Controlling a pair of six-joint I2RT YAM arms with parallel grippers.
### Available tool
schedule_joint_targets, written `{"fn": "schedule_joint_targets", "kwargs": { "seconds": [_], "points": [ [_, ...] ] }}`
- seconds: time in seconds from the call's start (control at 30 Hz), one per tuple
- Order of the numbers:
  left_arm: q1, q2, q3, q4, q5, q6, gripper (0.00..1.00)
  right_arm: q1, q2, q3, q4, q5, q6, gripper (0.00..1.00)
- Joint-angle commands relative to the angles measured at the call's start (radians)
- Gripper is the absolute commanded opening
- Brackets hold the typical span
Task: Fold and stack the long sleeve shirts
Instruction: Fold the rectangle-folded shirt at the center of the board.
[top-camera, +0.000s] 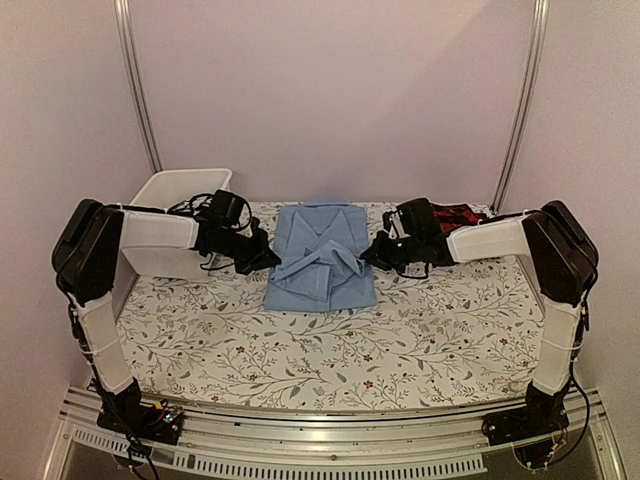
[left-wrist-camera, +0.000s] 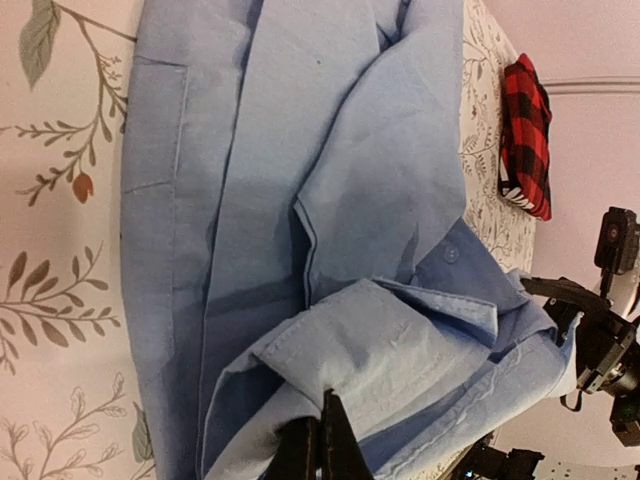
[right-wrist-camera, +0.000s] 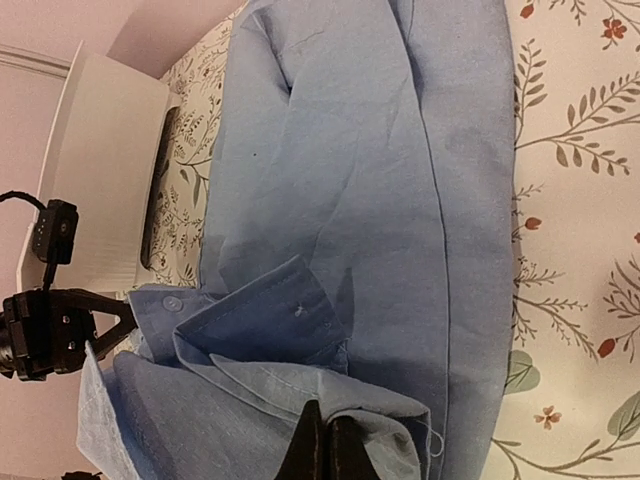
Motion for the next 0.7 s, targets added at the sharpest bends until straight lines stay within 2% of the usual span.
{"fn": "schedule_joint_targets", "kwargs": {
  "seconds": [0.0,0.27,0.53,0.6,0.67],
  "points": [
    [0.039,0.068,0.062,0.033,0.029,0.032,0.0,-0.028,0.076,0.07,0.03,-0.05,-0.032,0.0],
    [0.063,0.124,0.09,0.046,0.07,0.039,0.0,-0.048,0.139,0.112,0.032,-0.071,-0.029,0.0],
    [0.063,0.13,0.075,0.043,0.073,0.047,0.03,-0.048,0.133,0.066,0.053,-0.056,-0.003,0.0],
    [0.063,0.124,0.071,0.038,0.063,0.05,0.09,-0.048,0.123,0.057,0.055,-0.045,-0.001,0.07],
    [0.062,0.117,0.071,0.029,0.049,0.056,0.19,-0.047,0.107,0.05,0.054,-0.034,0.0,0.18]
  ]
}}
